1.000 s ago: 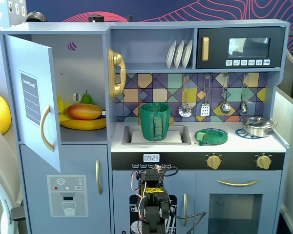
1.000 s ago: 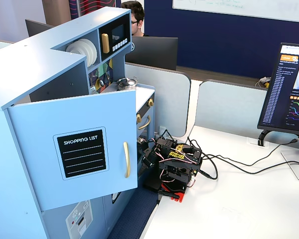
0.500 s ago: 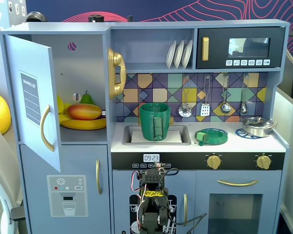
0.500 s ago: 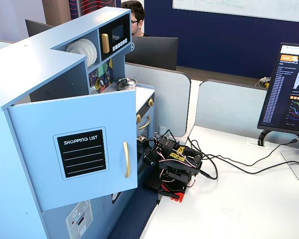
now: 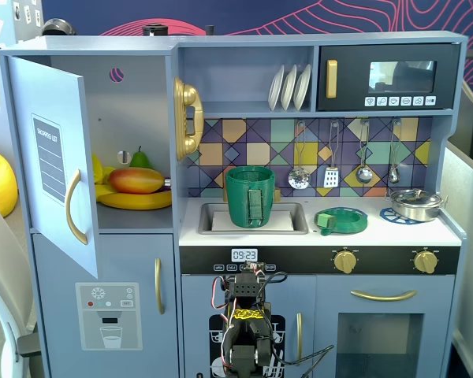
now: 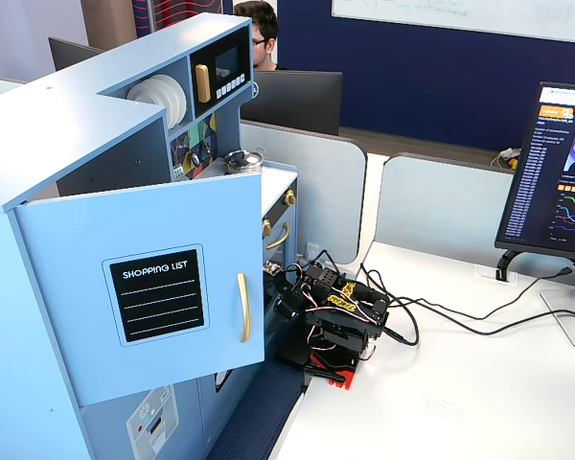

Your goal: Pick up the green pineapple from the left cabinet and place it in the green recipient

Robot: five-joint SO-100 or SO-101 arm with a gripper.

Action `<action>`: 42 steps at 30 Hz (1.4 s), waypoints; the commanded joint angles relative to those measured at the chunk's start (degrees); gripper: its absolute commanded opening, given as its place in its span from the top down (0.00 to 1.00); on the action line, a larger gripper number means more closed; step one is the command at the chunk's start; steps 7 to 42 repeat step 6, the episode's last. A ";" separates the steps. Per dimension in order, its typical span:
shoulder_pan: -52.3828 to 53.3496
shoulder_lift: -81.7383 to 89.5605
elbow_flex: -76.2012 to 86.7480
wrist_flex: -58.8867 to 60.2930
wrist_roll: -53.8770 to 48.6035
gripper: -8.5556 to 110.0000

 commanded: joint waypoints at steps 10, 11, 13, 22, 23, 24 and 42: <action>0.26 0.09 0.70 10.46 -0.26 0.74; 0.26 0.09 0.70 10.46 -0.26 0.74; 0.26 0.09 0.70 10.46 -0.26 0.74; 0.26 0.09 0.70 10.46 -0.26 0.74; 0.26 0.09 0.70 10.46 -0.26 0.74; 0.26 0.09 0.70 10.46 -0.26 0.74; 0.26 0.09 0.70 10.46 -0.26 0.74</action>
